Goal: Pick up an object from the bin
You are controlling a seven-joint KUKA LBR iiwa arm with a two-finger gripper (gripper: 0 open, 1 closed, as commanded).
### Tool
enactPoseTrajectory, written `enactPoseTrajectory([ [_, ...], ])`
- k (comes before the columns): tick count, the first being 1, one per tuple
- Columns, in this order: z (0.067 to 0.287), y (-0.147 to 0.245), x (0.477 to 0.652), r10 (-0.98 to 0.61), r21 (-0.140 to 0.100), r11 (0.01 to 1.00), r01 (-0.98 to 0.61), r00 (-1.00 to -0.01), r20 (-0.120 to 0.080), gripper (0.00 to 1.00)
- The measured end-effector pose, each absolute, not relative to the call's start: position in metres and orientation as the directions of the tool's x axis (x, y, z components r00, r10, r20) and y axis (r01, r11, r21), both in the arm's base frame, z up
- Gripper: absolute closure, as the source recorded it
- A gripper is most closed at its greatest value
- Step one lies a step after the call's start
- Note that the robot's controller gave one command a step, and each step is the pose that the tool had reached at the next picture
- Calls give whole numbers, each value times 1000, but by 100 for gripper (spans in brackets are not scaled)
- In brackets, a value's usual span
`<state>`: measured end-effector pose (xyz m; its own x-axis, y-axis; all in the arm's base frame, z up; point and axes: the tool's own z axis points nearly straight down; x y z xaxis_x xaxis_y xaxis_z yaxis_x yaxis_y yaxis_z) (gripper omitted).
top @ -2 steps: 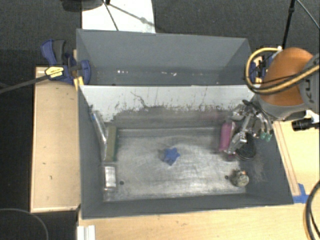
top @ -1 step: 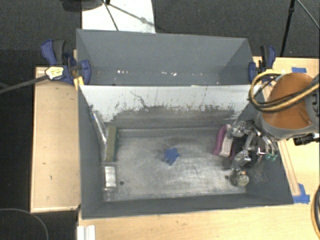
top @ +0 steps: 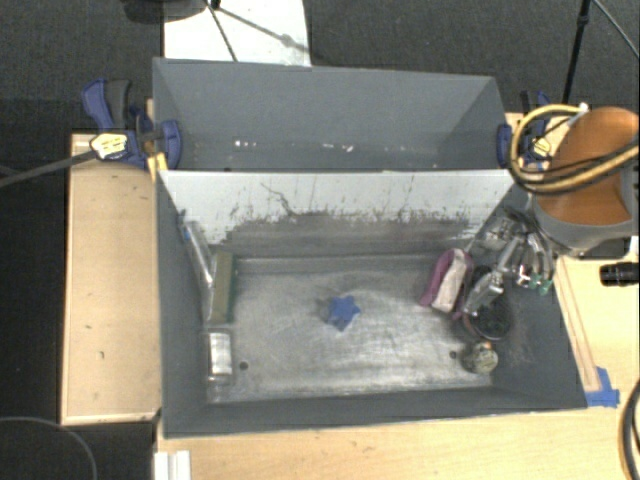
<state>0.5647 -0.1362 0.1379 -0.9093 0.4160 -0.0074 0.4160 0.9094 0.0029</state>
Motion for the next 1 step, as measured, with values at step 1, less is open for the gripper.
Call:
enactPoseTrajectory([
  [1, 115, -144, 565, 644, 1, 765, 644, -765, 1, 0],
])
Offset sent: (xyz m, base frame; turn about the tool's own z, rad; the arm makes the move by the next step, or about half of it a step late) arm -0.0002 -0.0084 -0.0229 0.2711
